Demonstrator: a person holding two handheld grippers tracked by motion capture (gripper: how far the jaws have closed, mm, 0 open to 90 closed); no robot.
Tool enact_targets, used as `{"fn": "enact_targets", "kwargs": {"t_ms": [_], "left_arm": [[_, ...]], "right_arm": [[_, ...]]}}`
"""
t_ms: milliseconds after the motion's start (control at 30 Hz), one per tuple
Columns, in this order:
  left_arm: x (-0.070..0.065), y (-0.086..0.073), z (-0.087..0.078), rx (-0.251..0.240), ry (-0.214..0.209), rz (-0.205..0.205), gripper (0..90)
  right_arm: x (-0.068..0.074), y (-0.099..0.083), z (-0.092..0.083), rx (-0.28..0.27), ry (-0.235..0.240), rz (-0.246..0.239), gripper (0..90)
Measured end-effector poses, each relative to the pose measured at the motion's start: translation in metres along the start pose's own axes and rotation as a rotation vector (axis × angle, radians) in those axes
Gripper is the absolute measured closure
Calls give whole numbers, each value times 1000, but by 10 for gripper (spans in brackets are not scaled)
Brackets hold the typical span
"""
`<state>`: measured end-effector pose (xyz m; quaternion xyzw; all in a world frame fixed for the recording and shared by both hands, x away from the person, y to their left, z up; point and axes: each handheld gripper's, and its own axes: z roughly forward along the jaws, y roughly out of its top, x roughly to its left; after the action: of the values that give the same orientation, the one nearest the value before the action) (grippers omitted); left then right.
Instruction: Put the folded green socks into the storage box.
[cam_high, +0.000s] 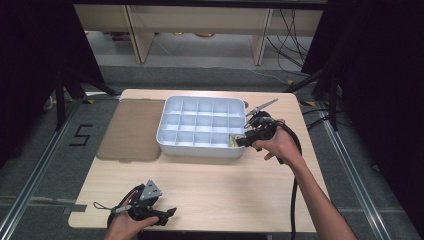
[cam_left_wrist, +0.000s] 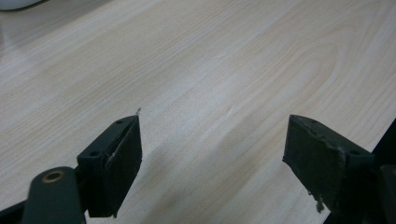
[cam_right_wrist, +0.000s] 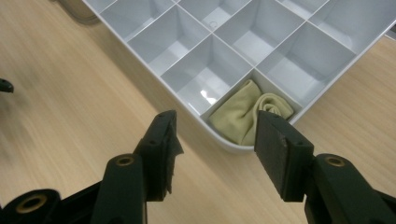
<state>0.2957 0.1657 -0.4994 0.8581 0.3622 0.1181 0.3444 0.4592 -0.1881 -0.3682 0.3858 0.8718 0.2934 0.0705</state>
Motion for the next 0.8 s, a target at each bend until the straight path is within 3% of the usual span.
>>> {"fn": "enact_targets", "kwargs": {"t_ms": [67, 300, 433, 467, 633, 667, 800], "left_arm": [[0, 0, 1, -2, 7, -14, 185], [2, 0, -1, -1, 5, 7, 185], [2, 0, 0, 1, 12, 2, 185], [2, -1, 1, 1, 11, -17, 186], [2, -1, 1, -1, 13, -17, 185], [3, -1, 0, 0, 16, 3, 185], [4, -1, 0, 4, 10, -3, 185]], "right_arm": [[3, -4, -3, 0, 10, 6, 485], [8, -21, -5, 0, 36, 28, 465], [11, -33, -2, -13, 59, 18, 458], [13, -36, 0, -29, 60, 15, 455], [17, -48, 4, -18, 58, 24, 437], [16, -53, 6, -21, 65, 17, 432], [20, -64, 10, -8, 97, 22, 426]]}}
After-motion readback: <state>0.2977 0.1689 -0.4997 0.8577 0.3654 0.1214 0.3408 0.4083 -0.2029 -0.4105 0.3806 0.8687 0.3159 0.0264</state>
